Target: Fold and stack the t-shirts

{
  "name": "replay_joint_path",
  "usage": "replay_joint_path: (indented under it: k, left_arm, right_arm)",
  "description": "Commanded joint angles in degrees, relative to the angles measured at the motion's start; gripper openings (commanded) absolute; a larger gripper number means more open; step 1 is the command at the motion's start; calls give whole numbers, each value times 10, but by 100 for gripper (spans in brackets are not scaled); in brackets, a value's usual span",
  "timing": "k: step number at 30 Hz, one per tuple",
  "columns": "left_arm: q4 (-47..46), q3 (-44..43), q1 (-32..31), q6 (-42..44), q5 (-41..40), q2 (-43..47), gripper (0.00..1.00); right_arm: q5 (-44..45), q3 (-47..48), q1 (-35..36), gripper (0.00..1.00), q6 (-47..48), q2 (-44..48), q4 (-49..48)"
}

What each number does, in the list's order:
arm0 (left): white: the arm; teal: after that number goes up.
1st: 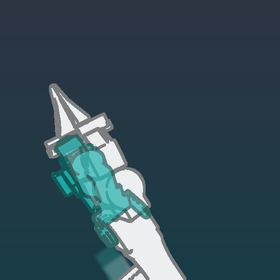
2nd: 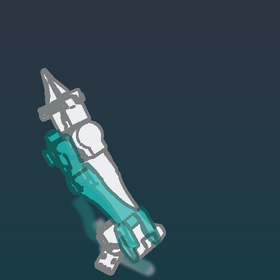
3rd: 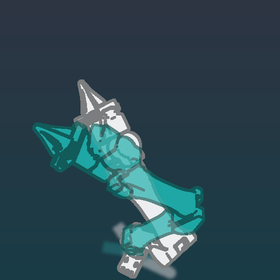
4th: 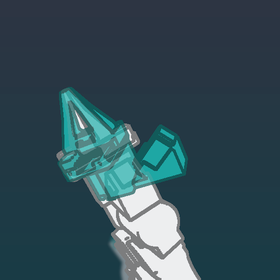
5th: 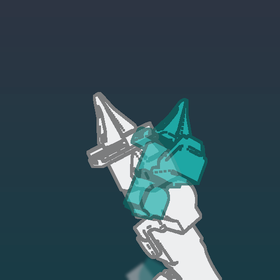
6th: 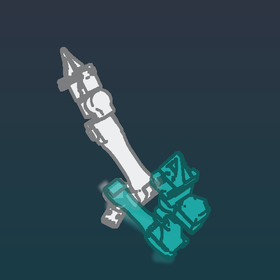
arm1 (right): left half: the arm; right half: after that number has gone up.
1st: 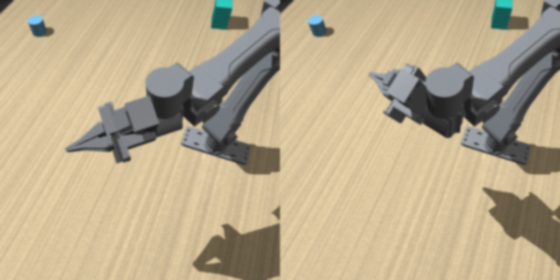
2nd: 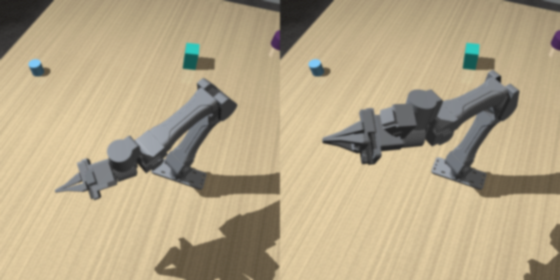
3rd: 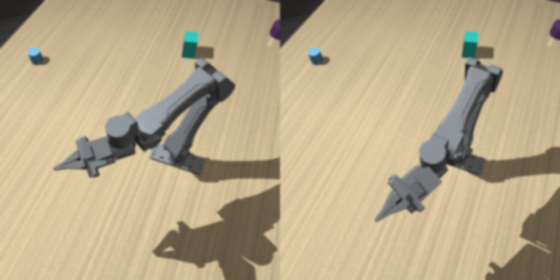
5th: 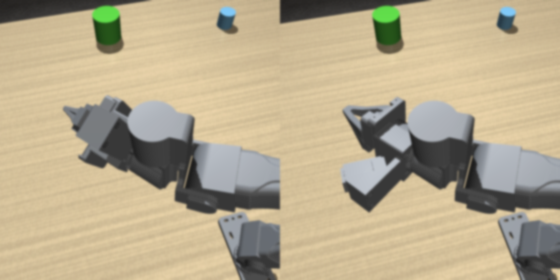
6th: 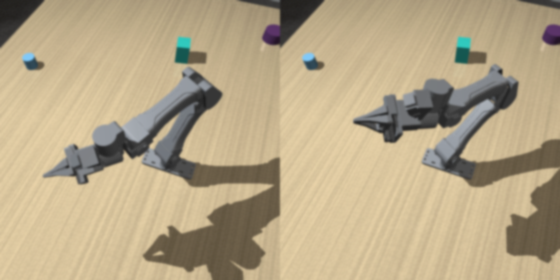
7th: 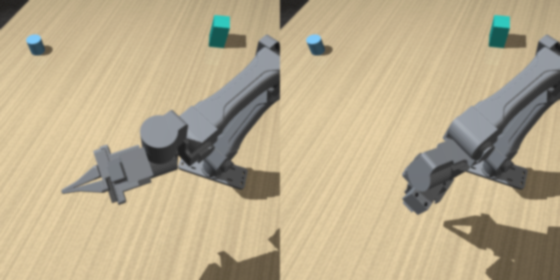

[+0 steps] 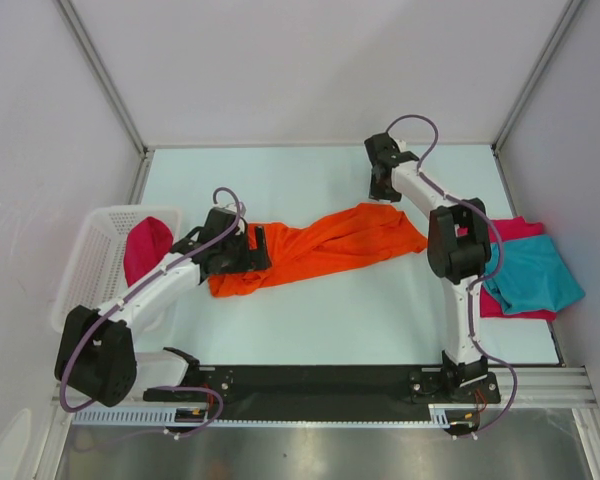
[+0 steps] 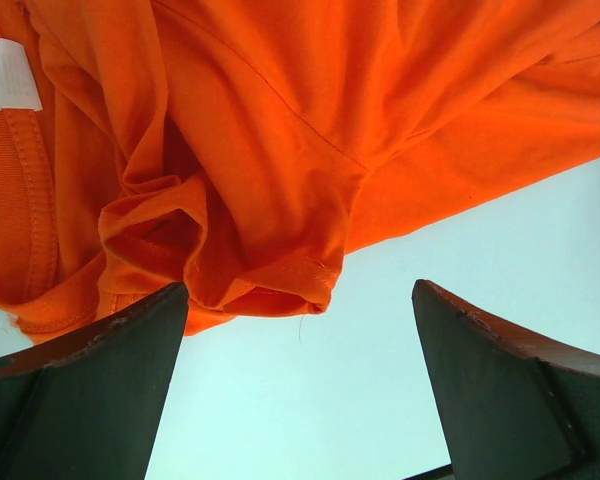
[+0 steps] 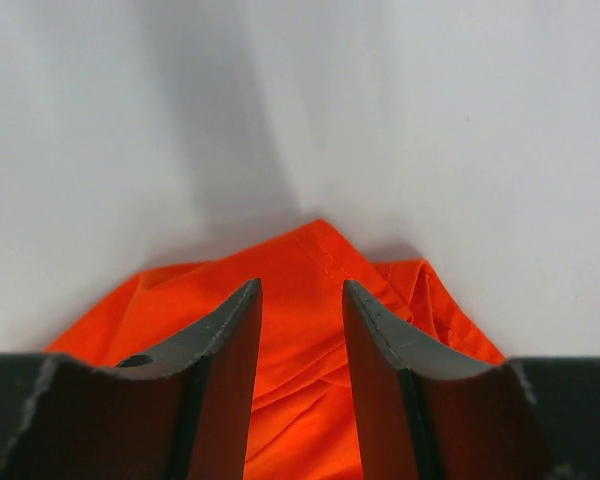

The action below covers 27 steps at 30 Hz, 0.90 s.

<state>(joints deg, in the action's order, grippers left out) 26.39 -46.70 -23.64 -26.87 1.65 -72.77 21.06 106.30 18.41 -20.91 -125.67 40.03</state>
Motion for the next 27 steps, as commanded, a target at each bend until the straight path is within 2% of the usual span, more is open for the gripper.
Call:
replay_joint_path:
  k: [1,27]
  left_arm:
    - [4,-13,8,15,-4,17,100]
    - [16,-17,29,27,5,31,100]
  right_arm:
    - [-12,47,-16,44,3,-25,14]
    - [-31,38,-22,42,-8,-78,9]
